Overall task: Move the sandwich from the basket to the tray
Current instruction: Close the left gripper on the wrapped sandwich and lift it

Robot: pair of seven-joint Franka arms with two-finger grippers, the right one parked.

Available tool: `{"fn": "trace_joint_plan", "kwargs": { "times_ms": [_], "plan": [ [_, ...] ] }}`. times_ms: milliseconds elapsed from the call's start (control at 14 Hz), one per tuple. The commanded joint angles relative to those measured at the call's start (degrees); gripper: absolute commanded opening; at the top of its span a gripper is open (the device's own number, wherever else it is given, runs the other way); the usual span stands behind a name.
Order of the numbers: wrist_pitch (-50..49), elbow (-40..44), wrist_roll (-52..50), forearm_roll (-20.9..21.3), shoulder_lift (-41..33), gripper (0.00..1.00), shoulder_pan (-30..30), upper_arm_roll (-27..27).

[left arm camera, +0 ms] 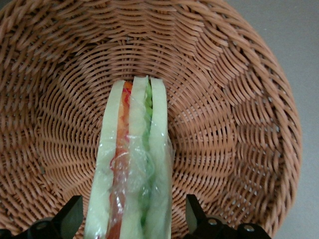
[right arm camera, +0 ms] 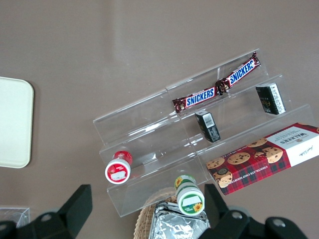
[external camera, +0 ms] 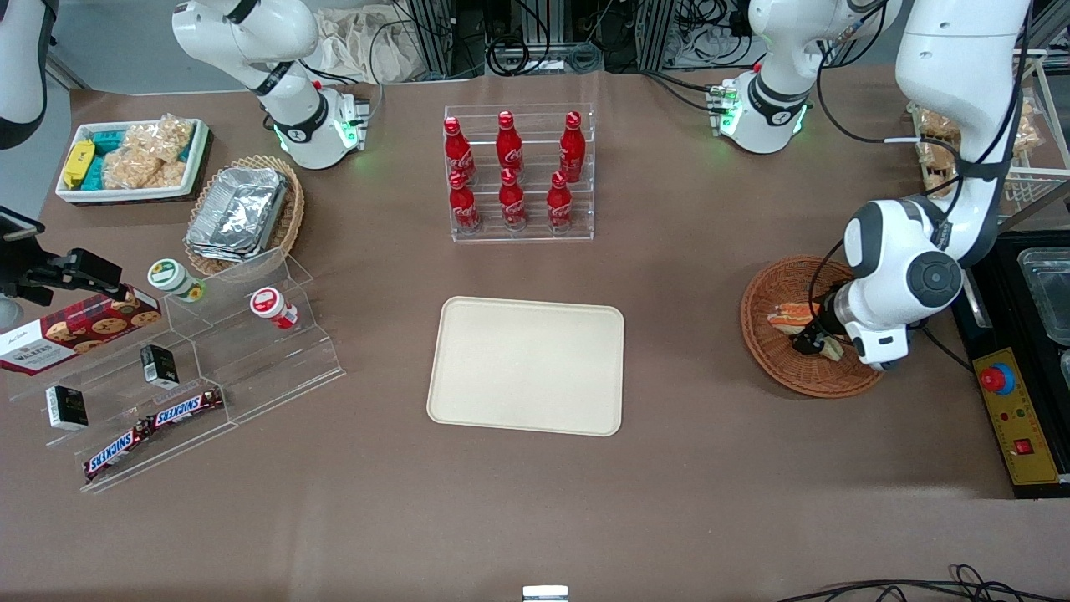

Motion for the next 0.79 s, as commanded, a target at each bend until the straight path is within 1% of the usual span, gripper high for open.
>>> {"fn": "trace_joint_plan", "kwargs": {
  "times_ms": [0,143,214,429,500,714],
  "plan": [
    [0.47,0.42,-0.77,0.45,0.69,0.00,-0.03,0.45],
    [-0.31,0.43,0.37,0.54,-0.09,0.00,-0.03,0.36],
    [-1.71,0.86,0.73,0.54,-2.53,0.00,-0.12,0.36],
    [-15.21,6.38,10.11,-0.08,-9.66,0.00,-0.47,0.10],
    [-18.48,8.58,10.74,-0.69,-10.98,0.00,-0.82,-0.25],
    [-22.20,10.97,8.13,-2.18,-13.98,0.00,-0.82,-7.00]
  ]
}}
